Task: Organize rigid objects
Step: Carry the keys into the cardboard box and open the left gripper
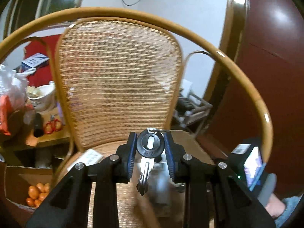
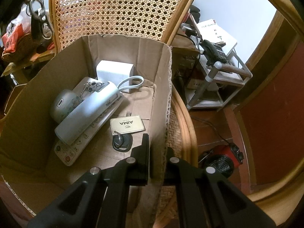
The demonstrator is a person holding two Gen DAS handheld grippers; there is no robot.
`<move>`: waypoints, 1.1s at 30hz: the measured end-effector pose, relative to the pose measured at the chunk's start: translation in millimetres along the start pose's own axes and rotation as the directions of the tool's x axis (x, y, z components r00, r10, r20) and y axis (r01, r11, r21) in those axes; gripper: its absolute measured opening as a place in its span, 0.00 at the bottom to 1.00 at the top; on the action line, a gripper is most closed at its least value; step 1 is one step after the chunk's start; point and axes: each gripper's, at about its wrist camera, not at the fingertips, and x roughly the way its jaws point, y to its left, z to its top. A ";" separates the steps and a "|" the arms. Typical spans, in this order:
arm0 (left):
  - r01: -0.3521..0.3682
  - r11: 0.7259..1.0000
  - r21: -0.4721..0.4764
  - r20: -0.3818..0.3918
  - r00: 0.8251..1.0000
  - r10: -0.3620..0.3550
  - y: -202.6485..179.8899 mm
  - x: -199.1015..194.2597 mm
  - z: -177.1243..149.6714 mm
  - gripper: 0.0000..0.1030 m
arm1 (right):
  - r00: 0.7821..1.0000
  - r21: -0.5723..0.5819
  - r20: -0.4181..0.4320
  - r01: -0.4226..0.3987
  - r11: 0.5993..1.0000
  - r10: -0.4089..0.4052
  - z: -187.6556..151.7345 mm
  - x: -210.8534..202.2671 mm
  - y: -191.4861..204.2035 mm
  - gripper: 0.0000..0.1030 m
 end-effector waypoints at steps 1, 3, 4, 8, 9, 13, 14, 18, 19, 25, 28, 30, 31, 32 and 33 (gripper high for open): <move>0.010 1.000 0.007 -0.012 1.000 -0.010 -6.5 3.2 0.1 0.26 | 1.000 0.001 -0.001 0.000 1.000 0.000 0.3 -0.2 0.0 0.07; 0.008 1.000 0.029 -0.037 0.999 -0.007 -17.3 11.8 -1.5 0.26 | 1.000 0.000 -0.002 0.000 1.000 0.000 0.3 -1.0 0.4 0.07; 0.001 0.999 0.038 -0.051 0.999 0.001 -21.1 16.5 -2.6 0.26 | 1.000 -0.001 -0.002 0.000 1.000 0.000 0.4 -0.9 0.1 0.07; -0.048 0.998 0.043 -0.112 0.992 0.052 -27.3 39.2 -11.6 0.26 | 1.000 0.000 -0.004 -0.002 1.000 0.002 0.4 -1.6 0.4 0.07; -0.065 0.997 0.038 -0.127 0.989 0.069 -28.2 44.9 -13.6 0.26 | 1.000 -0.002 -0.004 -0.002 1.000 0.002 0.6 -1.6 -0.1 0.07; -0.092 0.995 0.043 -0.185 0.978 0.099 -29.5 62.6 -22.3 0.26 | 1.000 0.000 -0.004 -0.003 1.000 0.003 0.7 -1.5 0.2 0.07; -0.095 0.994 0.049 -0.192 0.976 0.103 -29.2 65.1 -23.5 0.26 | 1.000 0.000 -0.005 -0.003 1.000 0.003 0.2 -2.2 0.5 0.07; -0.080 0.995 0.051 -0.202 0.975 0.089 -26.2 69.1 -24.5 0.27 | 1.000 -0.001 -0.005 -0.004 1.000 0.004 0.5 -1.9 0.1 0.07; -0.076 0.996 0.050 -0.189 0.978 0.084 -25.4 67.1 -23.8 0.27 | 1.000 -0.001 -0.005 -0.004 1.000 0.004 0.8 -1.5 0.1 0.07; -0.155 0.987 0.036 -0.097 0.983 0.157 -9.2 53.8 -16.2 0.80 | 1.000 -0.001 -0.006 -0.003 1.000 0.003 0.5 -2.0 0.5 0.07; -0.212 0.977 -0.023 -0.067 0.975 0.210 10.6 50.5 -13.7 0.87 | 1.000 -0.003 -0.004 -0.007 1.000 0.007 0.7 -1.6 1.0 0.07; -0.261 0.964 -0.056 -0.076 0.964 0.257 26.4 52.4 -11.3 0.92 | 1.000 -0.007 -0.004 -0.006 1.000 0.006 -0.5 -1.1 2.2 0.07; -0.279 0.958 -0.066 -0.072 0.959 0.274 33.0 52.7 -10.5 0.92 | 1.000 -0.006 -0.004 -0.008 1.000 0.008 -0.5 -0.9 2.7 0.07; -0.292 0.953 -0.073 -0.067 0.955 0.288 40.3 52.9 -10.0 0.93 | 1.000 -0.008 -0.004 -0.009 1.000 0.009 -1.4 -0.5 3.7 0.07; -0.296 0.951 -0.084 -0.064 0.954 0.291 48.5 53.1 -9.0 0.94 | 1.000 -0.009 -0.004 -0.008 1.000 0.008 -2.0 -0.4 4.7 0.07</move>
